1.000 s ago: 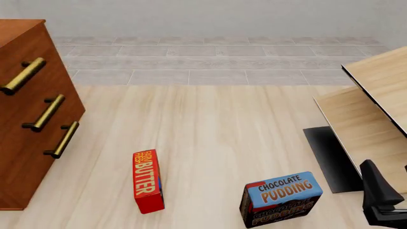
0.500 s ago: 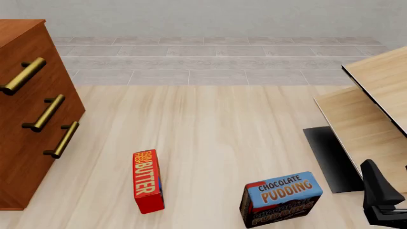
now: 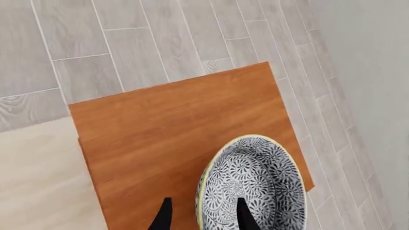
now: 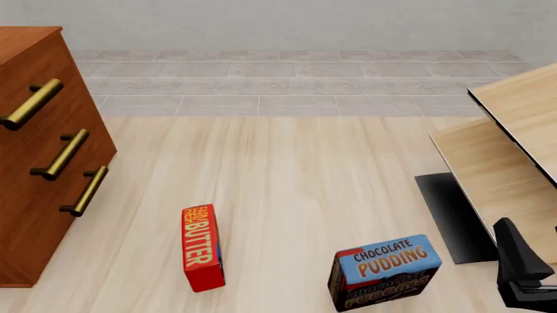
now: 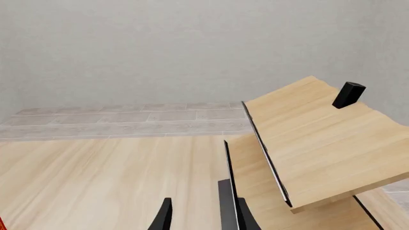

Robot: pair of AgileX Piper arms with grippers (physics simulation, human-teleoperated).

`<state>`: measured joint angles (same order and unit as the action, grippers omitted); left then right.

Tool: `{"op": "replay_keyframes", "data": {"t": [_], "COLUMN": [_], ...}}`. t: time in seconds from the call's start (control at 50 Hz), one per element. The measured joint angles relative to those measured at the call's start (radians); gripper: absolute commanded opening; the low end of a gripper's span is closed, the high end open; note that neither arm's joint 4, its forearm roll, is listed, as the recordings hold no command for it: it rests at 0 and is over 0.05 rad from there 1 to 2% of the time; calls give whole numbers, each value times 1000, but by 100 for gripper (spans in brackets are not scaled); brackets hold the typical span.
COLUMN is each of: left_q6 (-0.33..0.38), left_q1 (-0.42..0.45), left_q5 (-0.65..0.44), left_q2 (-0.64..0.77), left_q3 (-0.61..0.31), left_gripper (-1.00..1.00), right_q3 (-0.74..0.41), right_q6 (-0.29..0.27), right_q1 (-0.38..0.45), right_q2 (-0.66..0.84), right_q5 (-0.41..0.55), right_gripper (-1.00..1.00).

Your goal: Close the top drawer of the cabinet and put the bowl on top of it.

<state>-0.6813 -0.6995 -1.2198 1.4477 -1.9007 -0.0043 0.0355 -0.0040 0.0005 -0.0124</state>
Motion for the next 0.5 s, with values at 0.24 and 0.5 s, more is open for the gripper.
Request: {"op": "replay_keyframes", "data": {"t": [0.24,0.5], "left_q6": [0,-6], "left_q1": [-31,-56], "left_q5": [0,0], "left_q2": [-21,-54], "left_q3": [-29,-50], "left_gripper": [100,100], "right_q3": [0,-1], "right_q6": [-2,-3], "right_q1": [1,2], "right_q2": [0,0], "right_q5": [0,2], "right_gripper": [100,100]}}
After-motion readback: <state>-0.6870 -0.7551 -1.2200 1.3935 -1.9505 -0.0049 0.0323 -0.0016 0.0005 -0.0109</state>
